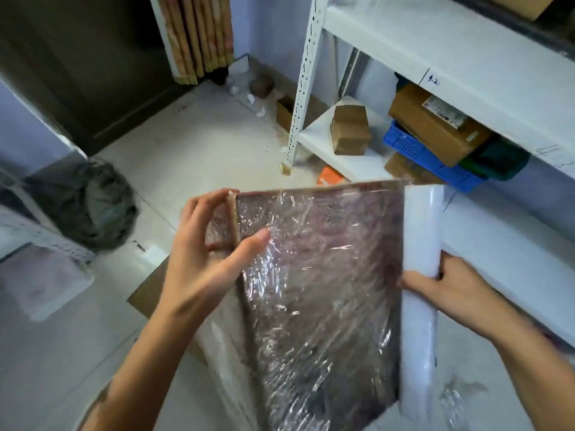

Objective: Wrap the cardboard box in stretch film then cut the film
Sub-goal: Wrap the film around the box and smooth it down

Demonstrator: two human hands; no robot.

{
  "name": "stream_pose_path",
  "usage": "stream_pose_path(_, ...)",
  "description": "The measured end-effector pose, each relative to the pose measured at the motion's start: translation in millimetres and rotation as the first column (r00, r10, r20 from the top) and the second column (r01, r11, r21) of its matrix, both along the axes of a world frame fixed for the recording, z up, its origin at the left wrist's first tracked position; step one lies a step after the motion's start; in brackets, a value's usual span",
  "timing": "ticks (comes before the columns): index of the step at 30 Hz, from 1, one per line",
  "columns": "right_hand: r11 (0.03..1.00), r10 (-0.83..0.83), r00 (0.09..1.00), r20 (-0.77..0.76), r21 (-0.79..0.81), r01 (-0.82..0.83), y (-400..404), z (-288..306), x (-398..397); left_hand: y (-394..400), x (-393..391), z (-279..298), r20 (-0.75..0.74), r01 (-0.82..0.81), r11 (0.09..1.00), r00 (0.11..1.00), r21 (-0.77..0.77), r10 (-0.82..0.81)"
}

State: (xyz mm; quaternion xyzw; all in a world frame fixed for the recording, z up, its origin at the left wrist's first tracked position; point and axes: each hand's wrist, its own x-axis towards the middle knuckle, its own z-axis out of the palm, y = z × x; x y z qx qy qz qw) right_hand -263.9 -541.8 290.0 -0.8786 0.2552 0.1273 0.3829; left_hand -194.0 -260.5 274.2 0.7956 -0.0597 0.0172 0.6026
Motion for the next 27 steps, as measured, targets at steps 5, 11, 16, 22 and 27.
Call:
stream_pose_path(5,0.999,-0.020,0.998,-0.053,0.048,0.023,10.5,-7.6,9.2,14.3,30.7,-12.0,-0.127,0.098,0.988,0.986,-0.119,-0.113)
stream_pose_path(11,0.966,-0.022,0.999,-0.032,0.256,0.029,34.1,-16.4,16.2,23.8,61.7,-27.8,-0.221,0.102,0.927,0.956,-0.360,-0.191)
stream_pose_path(16,0.945,-0.091,0.995,0.035,0.318,0.075,42.6,-15.2,20.2,25.6,65.1,-20.9,-0.123,-0.020,0.979,0.991,0.201,0.046)
stream_pose_path(22,0.959,-0.034,0.999,0.012,0.282,0.029,50.1,-21.9,15.8,-18.5,4.1,-31.5,0.347,-0.221,0.503,0.922,0.835,-0.171)
stream_pose_path(27,0.940,-0.013,1.000,0.024,0.341,0.004,61.6,-24.6,14.3,-14.3,-5.2,-55.2,0.318,-0.242,0.424,0.941,0.873,-0.116)
